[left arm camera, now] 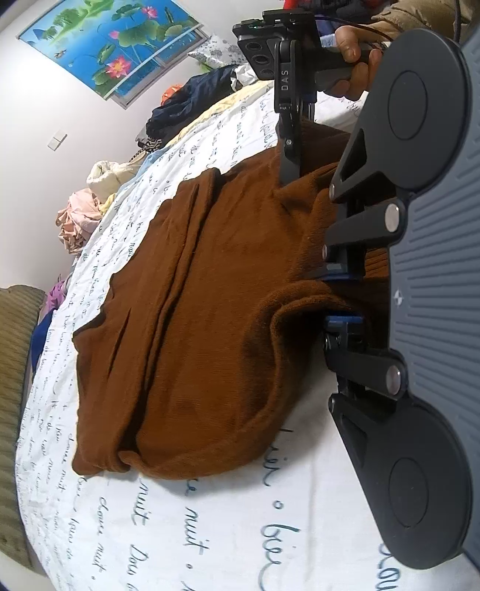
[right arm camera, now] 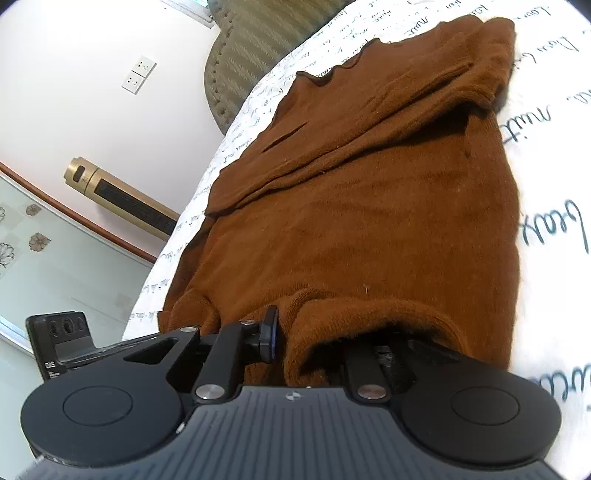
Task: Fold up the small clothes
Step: 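Grasp the sweater hem with the left gripper while the right gripper grasps it too, then lift the hem with both grippers and fold it toward the collar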
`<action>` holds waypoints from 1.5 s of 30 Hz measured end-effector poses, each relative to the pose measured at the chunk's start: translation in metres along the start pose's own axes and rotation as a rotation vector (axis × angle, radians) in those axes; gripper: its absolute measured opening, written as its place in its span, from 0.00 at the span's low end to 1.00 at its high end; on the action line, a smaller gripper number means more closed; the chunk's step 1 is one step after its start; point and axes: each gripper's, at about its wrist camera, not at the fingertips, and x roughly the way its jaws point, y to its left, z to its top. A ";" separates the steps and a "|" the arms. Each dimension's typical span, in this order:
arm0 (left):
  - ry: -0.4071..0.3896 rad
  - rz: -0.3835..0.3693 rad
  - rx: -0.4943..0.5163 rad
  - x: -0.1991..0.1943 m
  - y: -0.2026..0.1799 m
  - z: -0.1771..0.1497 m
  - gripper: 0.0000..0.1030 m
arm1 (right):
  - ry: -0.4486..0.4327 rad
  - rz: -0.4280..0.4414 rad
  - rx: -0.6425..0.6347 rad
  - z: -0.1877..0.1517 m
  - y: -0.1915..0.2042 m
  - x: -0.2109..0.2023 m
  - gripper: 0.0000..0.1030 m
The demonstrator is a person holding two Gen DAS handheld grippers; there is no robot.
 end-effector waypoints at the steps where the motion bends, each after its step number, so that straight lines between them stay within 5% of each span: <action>1: -0.001 0.000 -0.007 -0.001 0.002 -0.002 0.25 | 0.002 0.010 0.007 -0.001 -0.001 -0.002 0.21; 6: -0.026 -0.007 -0.011 -0.009 0.006 -0.013 0.48 | 0.015 0.037 0.022 -0.013 -0.001 -0.012 0.30; 16: -0.034 0.016 0.064 -0.013 -0.003 -0.028 0.48 | 0.031 -0.032 -0.047 -0.037 0.011 -0.015 0.35; 18: -0.033 0.031 0.078 -0.012 -0.007 -0.029 0.43 | 0.028 -0.056 -0.068 -0.038 0.015 -0.014 0.31; 20: -0.025 0.038 0.082 -0.011 -0.009 -0.030 0.18 | 0.027 -0.077 -0.089 -0.039 0.018 -0.013 0.21; 22: -0.008 0.024 0.053 -0.012 -0.007 -0.028 0.14 | 0.025 -0.070 -0.087 -0.040 0.019 -0.015 0.20; 34: -0.208 -0.153 0.025 -0.093 -0.026 -0.009 0.12 | -0.095 0.132 -0.165 -0.027 0.062 -0.073 0.19; 45: -0.238 -0.091 -0.004 -0.102 -0.021 0.003 0.12 | -0.156 0.117 -0.175 -0.021 0.063 -0.088 0.19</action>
